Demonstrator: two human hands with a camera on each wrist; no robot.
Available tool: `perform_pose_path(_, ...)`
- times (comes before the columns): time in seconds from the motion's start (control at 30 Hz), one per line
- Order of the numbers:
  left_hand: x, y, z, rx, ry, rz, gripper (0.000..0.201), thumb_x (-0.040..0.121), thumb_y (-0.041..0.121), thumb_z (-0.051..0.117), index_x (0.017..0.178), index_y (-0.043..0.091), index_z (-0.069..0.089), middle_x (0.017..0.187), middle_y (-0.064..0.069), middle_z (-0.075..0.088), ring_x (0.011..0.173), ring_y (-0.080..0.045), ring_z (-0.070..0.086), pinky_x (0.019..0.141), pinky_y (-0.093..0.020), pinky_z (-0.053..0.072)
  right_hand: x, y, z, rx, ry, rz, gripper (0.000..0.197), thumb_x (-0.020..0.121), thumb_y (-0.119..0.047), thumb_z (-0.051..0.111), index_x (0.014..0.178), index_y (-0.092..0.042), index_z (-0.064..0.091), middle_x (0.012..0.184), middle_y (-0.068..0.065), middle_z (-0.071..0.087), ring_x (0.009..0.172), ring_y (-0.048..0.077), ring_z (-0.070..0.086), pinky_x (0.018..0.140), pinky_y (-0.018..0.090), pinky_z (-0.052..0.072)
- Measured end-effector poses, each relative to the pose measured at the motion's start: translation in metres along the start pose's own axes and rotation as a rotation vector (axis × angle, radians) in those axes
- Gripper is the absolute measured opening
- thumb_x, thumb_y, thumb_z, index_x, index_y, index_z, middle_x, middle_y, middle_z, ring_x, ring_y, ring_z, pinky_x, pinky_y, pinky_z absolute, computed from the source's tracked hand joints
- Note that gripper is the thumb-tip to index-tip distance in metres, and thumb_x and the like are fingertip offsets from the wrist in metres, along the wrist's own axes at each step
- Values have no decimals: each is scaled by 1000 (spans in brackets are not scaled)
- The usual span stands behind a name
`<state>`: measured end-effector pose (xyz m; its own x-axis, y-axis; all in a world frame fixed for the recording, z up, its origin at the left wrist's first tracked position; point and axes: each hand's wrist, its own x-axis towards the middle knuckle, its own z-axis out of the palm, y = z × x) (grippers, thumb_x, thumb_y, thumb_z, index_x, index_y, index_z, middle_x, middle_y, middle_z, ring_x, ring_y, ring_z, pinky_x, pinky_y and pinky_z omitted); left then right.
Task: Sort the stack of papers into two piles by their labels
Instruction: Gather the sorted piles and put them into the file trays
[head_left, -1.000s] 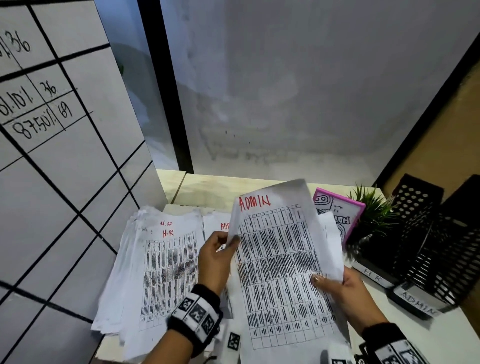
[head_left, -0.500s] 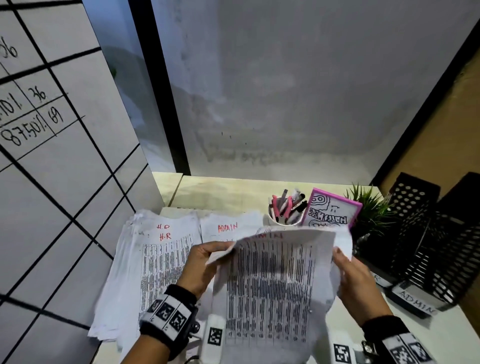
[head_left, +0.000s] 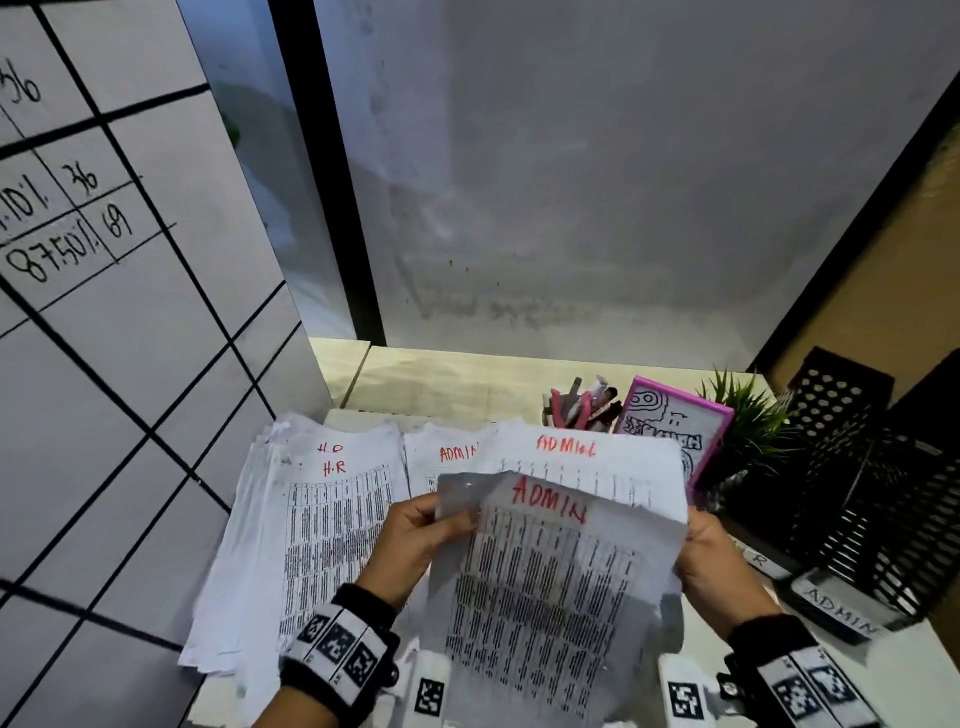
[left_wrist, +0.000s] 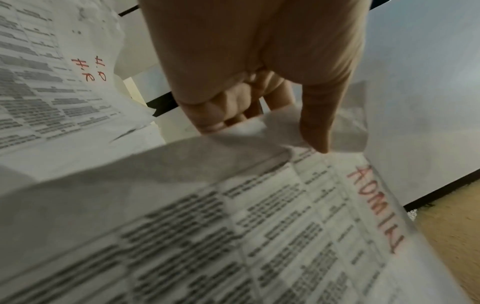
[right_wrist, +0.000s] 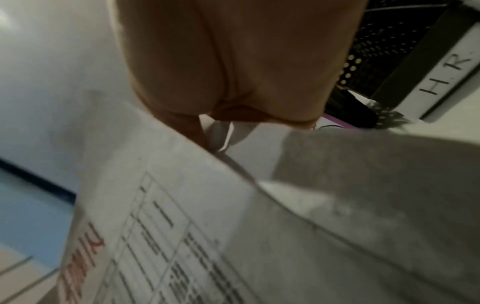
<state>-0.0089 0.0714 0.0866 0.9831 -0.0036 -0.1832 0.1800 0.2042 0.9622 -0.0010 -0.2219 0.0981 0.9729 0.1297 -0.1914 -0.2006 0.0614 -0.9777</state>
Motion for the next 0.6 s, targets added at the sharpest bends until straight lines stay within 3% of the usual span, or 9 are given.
perform_pose_path(0.1,2,1,12,-4,180,8,34,79,9,70,86,-21,57,87,-26,69,75,-22,69,67,-28,57,5,-3,11,-21,-16,66,35,94,-3,51,76,-12,79,81,13,75,67,21,71,60,28,56)
perform_pose_path(0.17,9,-3,15,30,310,23,35,83,12,69,86,-20,56,87,-27,68,77,-25,66,75,-34,57,7,-1,14,1,17,123,36,96,-31,49,87,-9,77,88,14,76,77,25,72,71,34,55)
perform_pose_path(0.23,15,-7,14,49,428,-3,28,82,16,72,84,-12,63,84,-23,70,76,-26,66,78,-38,56,9,6,17,17,28,149,40,97,-41,46,103,-12,73,99,6,76,92,21,72,84,36,51)
perform_pose_path(0.3,22,-11,12,37,508,-26,18,81,14,73,79,-4,69,80,-15,72,75,-24,66,74,-33,55,10,14,19,-42,13,143,26,90,-31,60,103,-10,71,92,-4,76,88,15,69,78,27,50)
perform_pose_path(0.4,36,-19,4,-17,592,-141,27,85,19,70,71,-2,61,69,-10,60,65,-21,54,60,-23,44,16,33,25,-191,-14,185,11,75,6,75,82,3,68,64,2,66,62,18,57,56,24,46)
perform_pose_path(0.47,47,-25,-5,-58,640,-245,34,89,23,66,62,12,49,64,0,48,63,-17,46,65,-25,40,23,46,31,-252,0,243,12,74,11,74,77,2,67,58,1,61,56,14,54,54,24,43)
perform_pose_path(0.5,53,-26,-12,-74,671,-275,33,91,24,64,64,12,50,65,1,50,66,-18,48,72,-28,42,28,51,34,-255,14,264,13,74,12,74,78,2,68,59,1,62,55,12,55,54,23,44)
perform_pose_path(0.57,60,-26,-33,-197,756,-288,21,95,19,58,79,5,61,69,-5,64,67,-22,59,73,-32,50,42,62,38,-247,49,278,16,74,14,72,88,5,69,70,7,66,64,16,59,61,26,48)
perform_pose_path(0.6,62,-25,-49,-294,789,-259,15,97,14,54,91,2,62,72,-8,69,64,-22,65,66,-30,54,51,67,39,-261,53,280,20,76,13,71,94,6,69,77,11,67,70,20,59,66,29,49)
